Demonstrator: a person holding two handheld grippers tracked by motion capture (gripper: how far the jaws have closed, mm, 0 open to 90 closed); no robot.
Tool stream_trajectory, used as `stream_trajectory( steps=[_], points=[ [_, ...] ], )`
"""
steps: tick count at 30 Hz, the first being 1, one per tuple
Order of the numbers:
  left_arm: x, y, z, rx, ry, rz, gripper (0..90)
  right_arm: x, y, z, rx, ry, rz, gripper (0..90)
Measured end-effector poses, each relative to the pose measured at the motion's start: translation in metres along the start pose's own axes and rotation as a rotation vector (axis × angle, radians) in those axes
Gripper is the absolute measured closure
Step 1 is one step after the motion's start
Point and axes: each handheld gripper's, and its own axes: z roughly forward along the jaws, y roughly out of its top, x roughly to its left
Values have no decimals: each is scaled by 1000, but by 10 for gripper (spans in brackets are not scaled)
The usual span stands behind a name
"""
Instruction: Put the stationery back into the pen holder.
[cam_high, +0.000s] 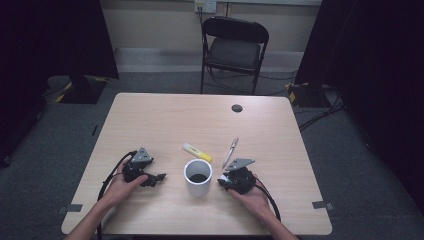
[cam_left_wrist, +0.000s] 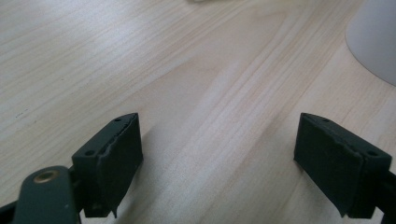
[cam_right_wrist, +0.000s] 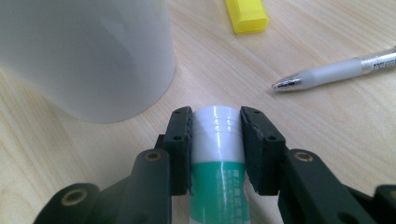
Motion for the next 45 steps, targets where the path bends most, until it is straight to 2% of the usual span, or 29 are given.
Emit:
stream_trajectory(
  steps=[8, 10, 17, 20, 25, 28, 36, 37, 39, 42, 45],
  points=[
    [0, 0, 0, -1, -3, -1, 146, -3, 1, -4, -14, 20, 36, 655],
    [0, 0, 0, 0, -3, 0, 146, -5, 2, -9, -42, 35, 58, 655],
    [0, 0, 0, 0, -3, -1, 146, -5, 4, -19, -84, 30, 60, 655],
    [0, 0, 0, -1, -4, -2, 146, -9, 5, -28, -119, 36, 85, 656],
    [0, 0, 0, -1, -3, -1, 146, -12, 5, -35, -142, 35, 89, 657],
    [0, 0, 0, -1, -3, -1, 146, -17, 7, -43, -179, 37, 116, 656],
    [0, 0, 0, 0, -3, 0, 146, -18, 10, -55, -242, 50, 128, 656],
    [0, 0, 0, -1, -4, -1, 146, -17, 12, -59, -262, 59, 130, 657],
    [0, 0, 0, -1, -3, -1, 146, -17, 14, -61, -267, 59, 124, 657],
    [0, 0, 0, -1, -3, -2, 146, -15, 23, -71, -319, 66, 119, 657],
    [0, 0, 0, -1, -3, -1, 146, -14, 26, -75, -331, 70, 116, 657]
  ],
)
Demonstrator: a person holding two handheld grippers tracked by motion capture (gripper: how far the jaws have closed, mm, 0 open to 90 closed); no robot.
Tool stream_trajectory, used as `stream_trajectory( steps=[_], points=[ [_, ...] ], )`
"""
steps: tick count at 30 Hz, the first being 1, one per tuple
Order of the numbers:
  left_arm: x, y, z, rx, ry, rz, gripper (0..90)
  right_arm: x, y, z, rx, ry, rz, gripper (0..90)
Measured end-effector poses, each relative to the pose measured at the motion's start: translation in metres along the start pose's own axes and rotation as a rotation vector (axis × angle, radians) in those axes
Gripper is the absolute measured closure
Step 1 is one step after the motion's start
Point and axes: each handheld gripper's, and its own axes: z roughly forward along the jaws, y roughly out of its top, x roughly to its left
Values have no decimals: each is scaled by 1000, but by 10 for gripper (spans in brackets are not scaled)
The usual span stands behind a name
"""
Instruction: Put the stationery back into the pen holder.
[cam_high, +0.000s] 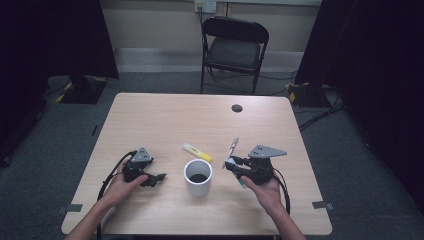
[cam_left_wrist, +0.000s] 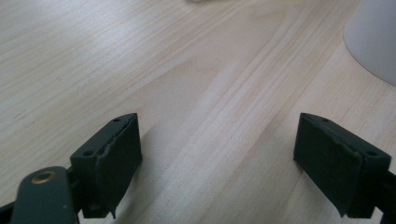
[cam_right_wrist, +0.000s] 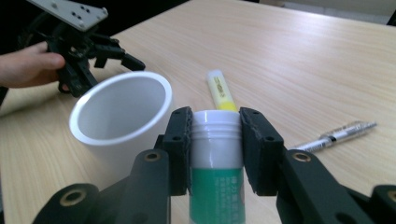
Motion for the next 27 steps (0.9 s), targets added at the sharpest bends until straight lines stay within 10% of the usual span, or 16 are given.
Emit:
stream_trajectory(
  steps=[27],
  points=[
    [0, 0, 0, 1, 7, 4, 146, 34, 63, 20, -124, 132, -83, 656]
  ],
)
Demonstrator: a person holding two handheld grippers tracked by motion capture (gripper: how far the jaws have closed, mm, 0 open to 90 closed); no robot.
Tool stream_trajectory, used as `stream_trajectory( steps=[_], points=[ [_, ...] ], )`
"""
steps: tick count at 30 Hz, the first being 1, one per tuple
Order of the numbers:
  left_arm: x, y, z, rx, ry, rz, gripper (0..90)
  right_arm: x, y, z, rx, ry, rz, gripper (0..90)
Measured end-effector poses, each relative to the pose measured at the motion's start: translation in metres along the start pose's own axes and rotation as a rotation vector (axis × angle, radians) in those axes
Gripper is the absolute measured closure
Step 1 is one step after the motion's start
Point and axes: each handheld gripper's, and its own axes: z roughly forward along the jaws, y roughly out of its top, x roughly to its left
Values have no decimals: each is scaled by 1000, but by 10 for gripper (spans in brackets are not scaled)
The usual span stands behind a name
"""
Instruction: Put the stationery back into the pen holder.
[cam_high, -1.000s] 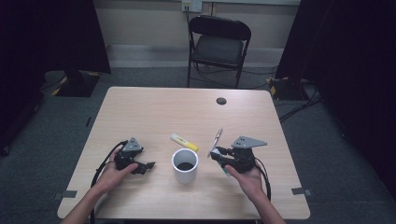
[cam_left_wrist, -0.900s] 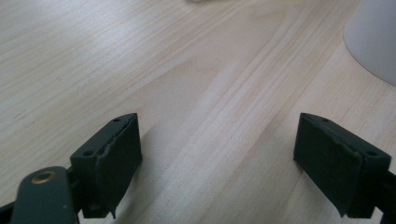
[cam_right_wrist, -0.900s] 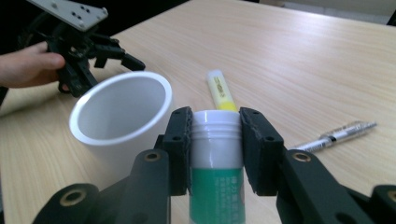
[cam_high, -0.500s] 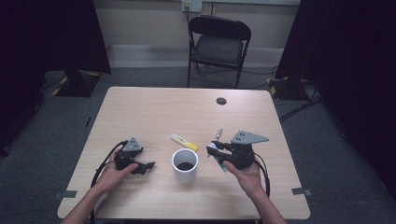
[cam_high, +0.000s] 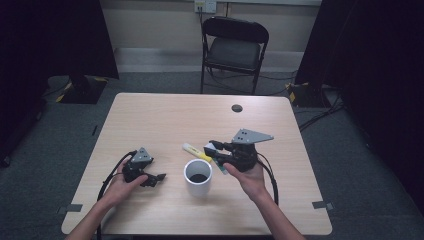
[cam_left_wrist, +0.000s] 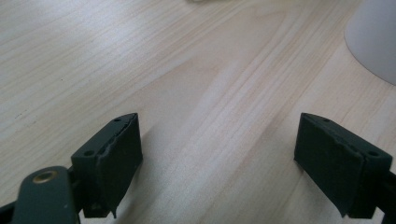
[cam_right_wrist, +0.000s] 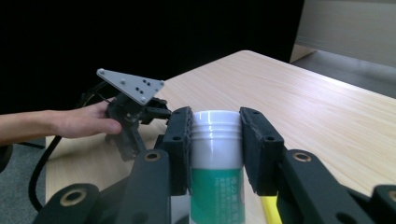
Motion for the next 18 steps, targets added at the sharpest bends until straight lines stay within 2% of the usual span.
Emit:
stream_trajectory(
  steps=[1, 3, 4, 9, 15, 17, 18],
  points=[
    [0, 0, 0, 1, 0, 1, 145, 3, 2, 8, -3, 16, -8, 656],
    [0, 0, 0, 0, 0, 0, 146, 4, 3, 10, -3, 22, -6, 656],
    [0, 0, 0, 0, 0, 0, 146, 6, 4, 19, -9, 38, -10, 656],
    [0, 0, 0, 0, 0, -1, 146, 7, 4, 31, -10, 58, 2, 656],
    [0, 0, 0, 0, 1, 0, 146, 9, 0, 44, 21, 68, -2, 656],
    [-1, 0, 0, -2, -3, -10, 146, 10, -1, 48, 28, 74, 1, 656],
    [0, 0, 0, 0, 1, 1, 146, 11, -2, 52, 37, 75, -7, 655]
  ],
)
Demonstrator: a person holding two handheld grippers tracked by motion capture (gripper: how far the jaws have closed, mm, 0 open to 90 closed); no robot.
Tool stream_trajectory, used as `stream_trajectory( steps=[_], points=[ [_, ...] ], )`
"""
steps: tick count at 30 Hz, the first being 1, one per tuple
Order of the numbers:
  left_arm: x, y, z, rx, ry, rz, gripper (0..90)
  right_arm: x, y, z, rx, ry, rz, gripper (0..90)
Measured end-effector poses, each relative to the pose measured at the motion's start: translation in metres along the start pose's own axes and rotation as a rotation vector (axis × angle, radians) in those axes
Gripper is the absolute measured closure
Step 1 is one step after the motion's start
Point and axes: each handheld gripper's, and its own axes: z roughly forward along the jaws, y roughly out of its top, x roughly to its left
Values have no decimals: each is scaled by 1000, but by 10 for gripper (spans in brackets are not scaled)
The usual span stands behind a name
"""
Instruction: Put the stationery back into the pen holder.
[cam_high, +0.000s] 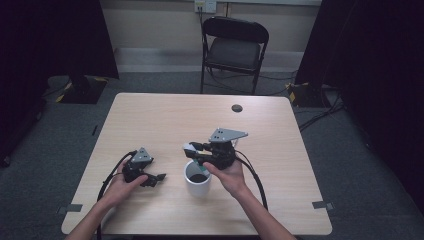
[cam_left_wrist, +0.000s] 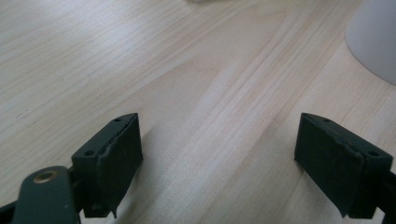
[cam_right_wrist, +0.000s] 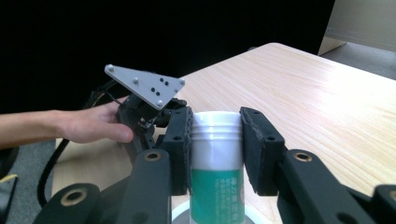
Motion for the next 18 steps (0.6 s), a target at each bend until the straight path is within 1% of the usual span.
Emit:
stream_trajectory(
  steps=[3, 5, 7, 8, 9, 14, 16, 17, 18],
  points=[
    [0, 0, 0, 0, 0, -1, 146, 0, -1, 3, 6, 8, 1, 656],
    [0, 0, 0, 0, -1, -1, 146, 1, -3, 6, 20, 7, -3, 655],
    [0, 0, 0, -1, 1, 0, 146, 1, -5, 8, 39, 7, -2, 656],
    [0, 0, 0, -1, 1, 1, 146, 2, -6, 9, 52, -1, -13, 655],
    [0, 0, 0, -1, 1, 1, 146, 2, -8, 9, 64, 4, -15, 655],
    [0, 0, 0, -1, 1, 1, 146, 1, -8, 10, 70, 9, -13, 655],
    [0, 0, 0, -1, 1, 1, 146, 1, -8, 10, 76, 4, -20, 655],
    [0, 0, 0, -2, 1, 0, 146, 1, -8, 10, 82, 6, -23, 656],
    [-1, 0, 0, -2, -4, -11, 146, 1, -10, 8, 96, -4, -31, 656]
  ],
)
